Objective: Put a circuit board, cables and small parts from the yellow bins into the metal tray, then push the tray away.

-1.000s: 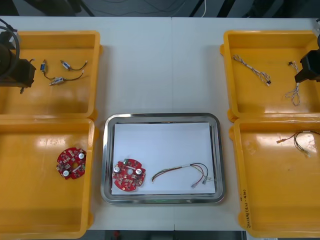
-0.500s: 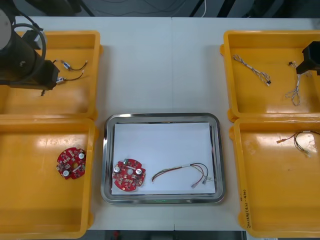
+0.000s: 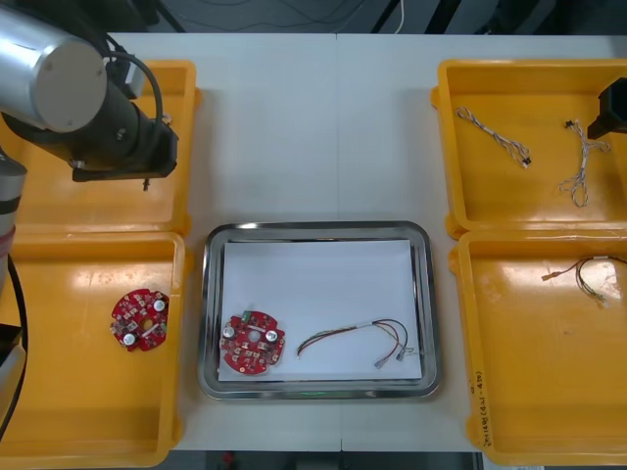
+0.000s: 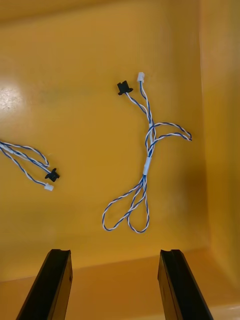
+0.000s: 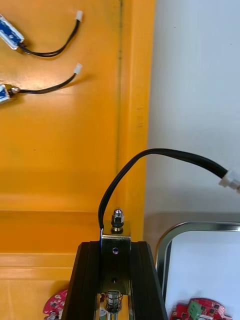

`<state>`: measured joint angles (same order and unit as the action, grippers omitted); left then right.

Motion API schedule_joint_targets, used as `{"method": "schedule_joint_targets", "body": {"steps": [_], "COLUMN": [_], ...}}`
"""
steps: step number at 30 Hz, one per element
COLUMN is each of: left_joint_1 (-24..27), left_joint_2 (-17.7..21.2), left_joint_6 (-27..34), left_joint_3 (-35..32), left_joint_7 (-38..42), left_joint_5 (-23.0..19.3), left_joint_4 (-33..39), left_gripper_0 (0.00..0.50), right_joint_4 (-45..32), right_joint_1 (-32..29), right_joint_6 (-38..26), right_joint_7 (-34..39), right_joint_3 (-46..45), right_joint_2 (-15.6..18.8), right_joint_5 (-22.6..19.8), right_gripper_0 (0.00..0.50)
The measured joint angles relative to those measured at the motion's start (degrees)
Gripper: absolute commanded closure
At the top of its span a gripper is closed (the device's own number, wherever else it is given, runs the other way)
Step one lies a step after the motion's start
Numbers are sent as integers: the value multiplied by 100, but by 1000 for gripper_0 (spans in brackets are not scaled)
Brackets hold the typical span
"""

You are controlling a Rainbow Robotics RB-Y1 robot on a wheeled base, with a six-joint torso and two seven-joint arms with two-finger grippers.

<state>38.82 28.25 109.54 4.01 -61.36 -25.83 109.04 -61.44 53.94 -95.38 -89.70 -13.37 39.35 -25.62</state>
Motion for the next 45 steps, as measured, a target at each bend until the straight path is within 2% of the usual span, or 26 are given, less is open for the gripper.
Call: {"method": "schedule_joint_targets", "body": {"steps": [4,9,15,19,34,40,42,43,44,45], "left_joint_1": [0,-1,-30,-169,-783,-882,-903,-914,-922,-932], "left_joint_2": [-278,-537,-610,-610,-599,-558,-542,-536,-534,-532], "left_joint_6": [1,4,-25,-317,-961,-1068,-1102,-1115,-1127,-1142], "left_joint_3": [262,632,1329,1693,2309,2456,2483,2485,2485,2485], "left_joint_7": [3,186,1551,2298,2267,2267,2267,2267,2267,2267], "left_joint_5": [345,458,548,575,574,582,589,597,609,623], "left_joint_4": [0,0,0,1,4,4,4,4,4,4], "left_gripper_0": [500,500,500,500,500,495,419,267,159,116], "right_joint_4": [349,463,807,1126,1982,2042,2068,2105,2148,2212], "right_joint_1": [159,186,219,247,281,282,282,283,285,290], "right_joint_6": [224,567,1023,1289,2345,2427,2496,2551,2607,2677], "right_joint_7": [0,-1,-2,-2,-11,-12,-12,-12,-14,-20], "right_joint_3": [0,16,177,200,200,200,200,200,200,200], "right_joint_2": [0,1,5,6,7,7,7,7,6,6], "right_joint_5": [90,156,176,176,45,36,36,36,36,36], "right_gripper_0": [0,0,0,0,0,0,0,0,0,0]}}
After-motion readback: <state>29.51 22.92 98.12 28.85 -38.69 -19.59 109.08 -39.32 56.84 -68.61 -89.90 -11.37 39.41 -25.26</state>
